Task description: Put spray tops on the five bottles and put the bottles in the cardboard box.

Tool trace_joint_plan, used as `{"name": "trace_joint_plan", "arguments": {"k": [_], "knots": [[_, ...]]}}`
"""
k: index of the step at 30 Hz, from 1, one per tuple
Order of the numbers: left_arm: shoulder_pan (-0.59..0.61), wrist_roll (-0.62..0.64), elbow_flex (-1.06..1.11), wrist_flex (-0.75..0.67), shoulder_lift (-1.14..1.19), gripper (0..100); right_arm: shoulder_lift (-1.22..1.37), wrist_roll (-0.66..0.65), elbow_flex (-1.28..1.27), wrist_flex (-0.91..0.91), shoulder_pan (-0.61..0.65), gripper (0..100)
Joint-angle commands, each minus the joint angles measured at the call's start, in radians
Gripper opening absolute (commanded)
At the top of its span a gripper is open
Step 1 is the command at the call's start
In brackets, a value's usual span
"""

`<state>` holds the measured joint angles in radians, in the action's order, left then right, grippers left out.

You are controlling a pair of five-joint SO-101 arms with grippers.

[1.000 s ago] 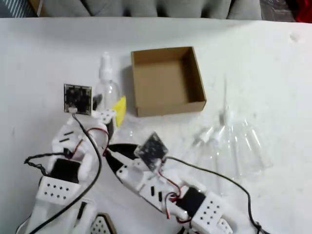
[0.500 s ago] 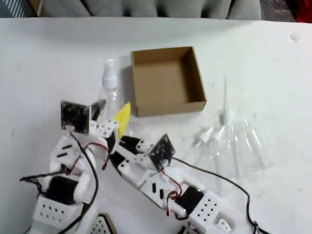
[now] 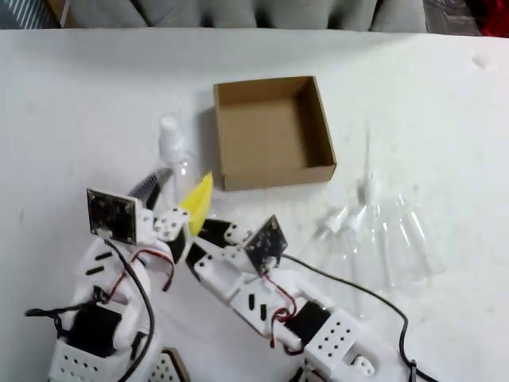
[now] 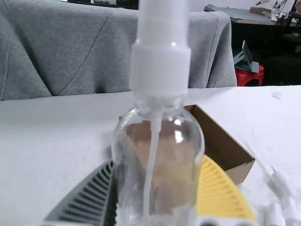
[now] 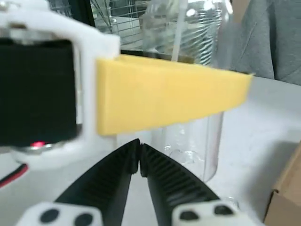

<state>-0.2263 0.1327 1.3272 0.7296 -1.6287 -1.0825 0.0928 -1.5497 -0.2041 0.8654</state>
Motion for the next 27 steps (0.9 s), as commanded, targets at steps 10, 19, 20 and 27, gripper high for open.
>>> {"name": "trace_joint_plan", "arguments": {"k": [10, 19, 20, 27], "knots": [[-0.035, 0.009, 0.011, 0.023, -0.030, 6, 0.007, 0.002, 0.054, -0.022, -0.147, 1.5], [-0.027, 0.012, 0.023, 0.012, -0.030, 6, -0.002, 0.000, 0.040, 0.025, -0.159, 1.5], [-0.027, 0.014, 0.035, -0.006, -0.030, 6, -0.002, 0.000, 0.043, 0.058, -0.160, 1.5], [0.128, 0.015, 0.133, -0.213, -0.025, 6, -0.073, -0.018, 0.150, 0.424, -0.194, 1.5]]}}
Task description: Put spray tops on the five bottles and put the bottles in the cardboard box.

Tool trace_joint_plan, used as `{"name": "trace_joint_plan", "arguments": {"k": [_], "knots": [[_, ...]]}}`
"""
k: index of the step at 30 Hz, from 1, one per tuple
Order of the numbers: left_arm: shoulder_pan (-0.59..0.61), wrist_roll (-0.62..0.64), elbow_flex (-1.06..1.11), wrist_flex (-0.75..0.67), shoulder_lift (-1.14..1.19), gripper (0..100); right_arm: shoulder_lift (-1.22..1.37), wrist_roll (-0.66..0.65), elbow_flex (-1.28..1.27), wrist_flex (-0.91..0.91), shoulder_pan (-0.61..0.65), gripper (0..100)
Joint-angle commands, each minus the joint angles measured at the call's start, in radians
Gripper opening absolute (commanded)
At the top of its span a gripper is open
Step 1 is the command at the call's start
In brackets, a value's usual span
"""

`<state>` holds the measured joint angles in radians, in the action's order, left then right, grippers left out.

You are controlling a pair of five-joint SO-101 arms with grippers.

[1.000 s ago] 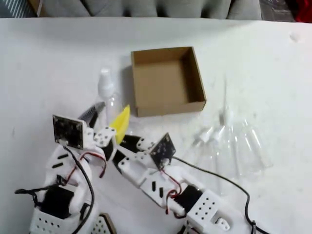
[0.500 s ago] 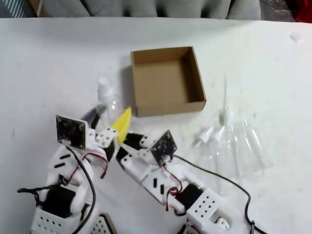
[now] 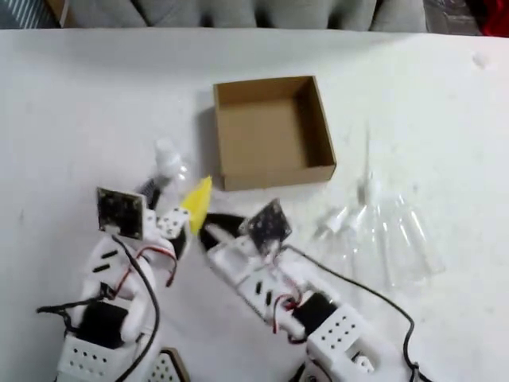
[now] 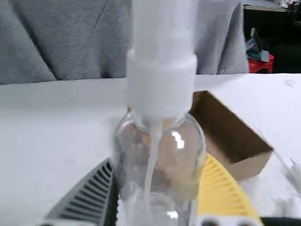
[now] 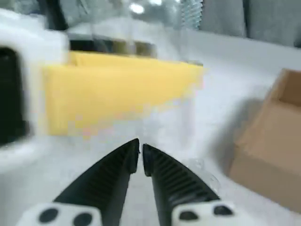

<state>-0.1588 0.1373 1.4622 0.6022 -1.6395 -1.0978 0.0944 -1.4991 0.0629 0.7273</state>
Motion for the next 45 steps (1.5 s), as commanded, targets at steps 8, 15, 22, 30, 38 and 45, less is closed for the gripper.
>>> {"name": "trace_joint_plan", "arguments": {"k": [8, 15, 22, 30, 38, 45], "knots": [[0.185, 0.017, 0.008, -0.153, -0.013, 6, -0.071, -0.241, 0.428, 0.562, -0.282, 1.8], [0.275, 0.133, 0.021, -0.201, -0.013, 6, 0.214, -0.275, 0.686, 0.693, -0.383, 8.9], [0.288, 0.138, 0.064, -0.252, -0.013, 6, 0.512, -0.270, 0.905, 0.710, -0.501, 17.6], [0.291, 0.135, 0.066, -0.244, -0.013, 6, 0.854, -0.270, 1.160, 0.710, -0.613, 17.6], [0.288, 0.135, 0.068, -0.242, -0.013, 6, 1.218, -0.270, 1.389, 0.710, -0.645, 17.6], [0.288, 0.133, 0.068, -0.242, -0.013, 6, 1.465, -0.270, 1.544, 0.716, -0.642, 17.6]]}}
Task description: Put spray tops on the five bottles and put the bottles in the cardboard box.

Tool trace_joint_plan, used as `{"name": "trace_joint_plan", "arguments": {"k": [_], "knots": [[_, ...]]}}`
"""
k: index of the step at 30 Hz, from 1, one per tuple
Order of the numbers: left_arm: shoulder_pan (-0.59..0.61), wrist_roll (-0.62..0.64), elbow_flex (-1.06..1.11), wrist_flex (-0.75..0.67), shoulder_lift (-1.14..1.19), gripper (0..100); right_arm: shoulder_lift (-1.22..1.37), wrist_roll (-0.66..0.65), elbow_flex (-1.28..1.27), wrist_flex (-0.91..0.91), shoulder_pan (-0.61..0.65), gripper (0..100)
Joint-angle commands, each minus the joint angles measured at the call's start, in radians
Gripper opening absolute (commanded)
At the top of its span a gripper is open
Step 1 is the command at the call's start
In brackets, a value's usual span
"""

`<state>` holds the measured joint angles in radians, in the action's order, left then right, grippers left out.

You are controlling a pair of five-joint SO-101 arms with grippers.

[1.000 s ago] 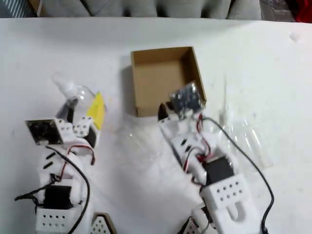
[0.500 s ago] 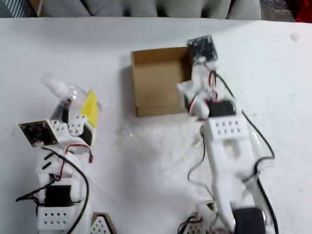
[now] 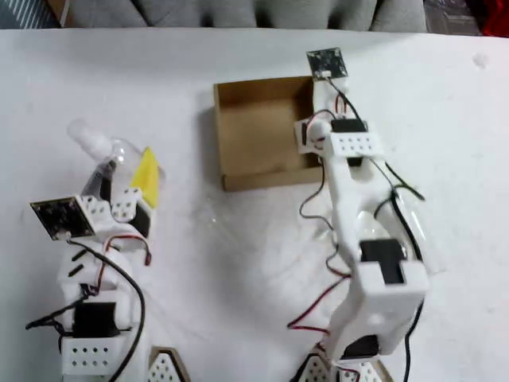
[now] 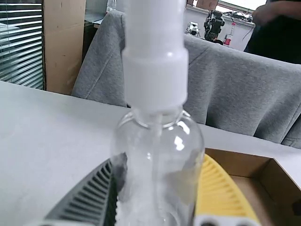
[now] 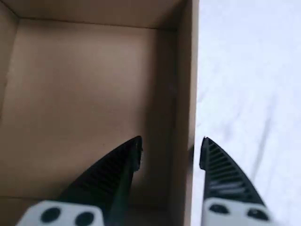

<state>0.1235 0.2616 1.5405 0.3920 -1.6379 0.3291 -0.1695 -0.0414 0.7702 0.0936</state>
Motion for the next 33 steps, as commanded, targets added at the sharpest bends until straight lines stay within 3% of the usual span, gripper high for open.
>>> {"name": "trace_joint_plan", "arguments": {"k": [1, 4, 8, 17, 20, 27, 33], "knots": [[0.005, 0.009, -0.011, -0.032, -0.015, 6, 0.067, -0.006, 0.097, 0.010, -0.008, 17.6], [0.004, 0.009, -0.009, -0.032, -0.015, 6, 0.128, -0.006, 0.104, 0.013, -0.001, 15.9], [0.004, 0.008, 0.006, -0.041, -0.015, 6, 0.157, -0.006, 0.107, 0.081, 0.031, 0.7], [0.004, 0.008, 0.006, -0.041, -0.015, 6, 0.148, -0.017, 0.103, 0.298, 0.093, 1.5], [0.004, 0.008, 0.006, -0.041, -0.015, 6, 0.105, -0.112, 0.068, 0.344, 0.110, 1.5], [0.004, 0.008, 0.008, -0.041, -0.015, 6, -0.110, -0.199, -0.163, 0.246, 0.150, 1.5], [0.004, 0.008, 0.008, -0.041, -0.015, 6, -0.156, -0.072, -0.235, 0.159, 0.140, 3.9]]}}
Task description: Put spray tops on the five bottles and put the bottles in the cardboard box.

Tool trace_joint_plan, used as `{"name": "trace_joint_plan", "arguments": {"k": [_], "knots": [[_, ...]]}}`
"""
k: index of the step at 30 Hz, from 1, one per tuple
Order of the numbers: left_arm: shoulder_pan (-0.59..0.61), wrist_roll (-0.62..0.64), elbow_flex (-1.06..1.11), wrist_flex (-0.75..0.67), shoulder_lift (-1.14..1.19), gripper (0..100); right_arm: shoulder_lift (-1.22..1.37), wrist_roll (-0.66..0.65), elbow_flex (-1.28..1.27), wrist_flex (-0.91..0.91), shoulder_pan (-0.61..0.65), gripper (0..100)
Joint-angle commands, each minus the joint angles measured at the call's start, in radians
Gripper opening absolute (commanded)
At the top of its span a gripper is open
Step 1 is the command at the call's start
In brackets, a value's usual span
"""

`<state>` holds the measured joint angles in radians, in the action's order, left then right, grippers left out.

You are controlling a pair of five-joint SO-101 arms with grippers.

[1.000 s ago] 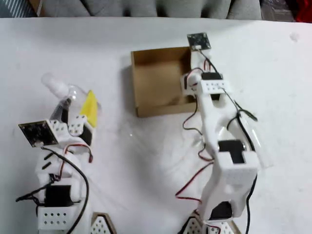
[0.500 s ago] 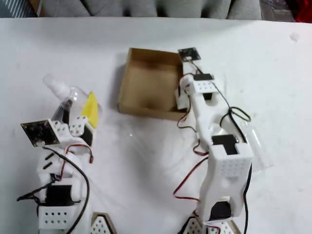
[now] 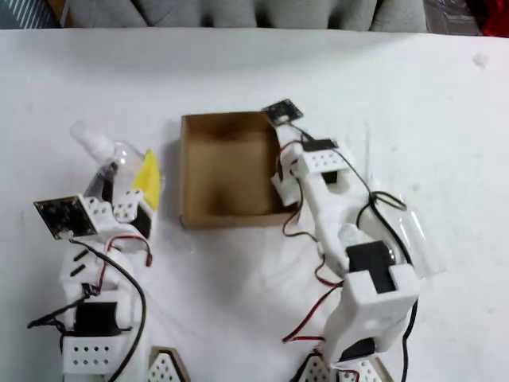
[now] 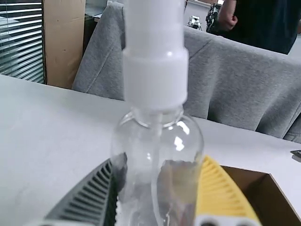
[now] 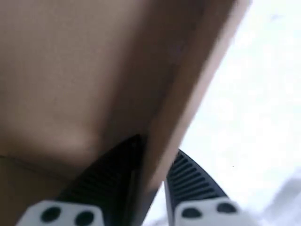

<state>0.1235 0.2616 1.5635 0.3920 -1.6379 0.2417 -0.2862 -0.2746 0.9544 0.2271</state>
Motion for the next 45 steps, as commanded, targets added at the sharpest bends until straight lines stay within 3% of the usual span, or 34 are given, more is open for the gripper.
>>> {"name": "trace_joint_plan", "arguments": {"k": [1, 7, 15, 20, 23, 27, 37, 45], "knots": [[0.004, 0.008, -0.015, -0.041, -0.015, 6, -0.070, 0.058, -0.003, -0.021, 0.007, 6.7], [0.004, 0.008, -0.018, -0.041, -0.015, 6, -0.104, 0.100, 0.060, 0.116, 0.018, 24.2], [-0.004, 0.008, -0.040, -0.110, -0.015, 6, -0.282, 0.097, 0.178, 0.412, -0.001, 11.6], [-0.084, 0.008, -0.114, -0.080, 0.013, 6, -0.424, 0.092, 0.117, 0.541, -0.035, 4.6], [-0.105, 0.006, -0.190, -0.087, 0.130, 6, -0.522, 0.006, 0.034, 0.576, -0.064, 4.2], [-0.105, 0.006, -0.334, -0.109, 0.366, 6, -0.659, -0.072, -0.084, 0.570, -0.119, 4.5], [-0.156, 0.005, -0.509, -0.407, 0.860, 6, -0.909, -0.256, -0.387, 0.440, -0.337, 4.5], [-0.245, -0.028, -0.523, -0.717, 1.113, 6, -1.017, -0.316, -0.690, 0.263, -0.357, 4.4]]}}
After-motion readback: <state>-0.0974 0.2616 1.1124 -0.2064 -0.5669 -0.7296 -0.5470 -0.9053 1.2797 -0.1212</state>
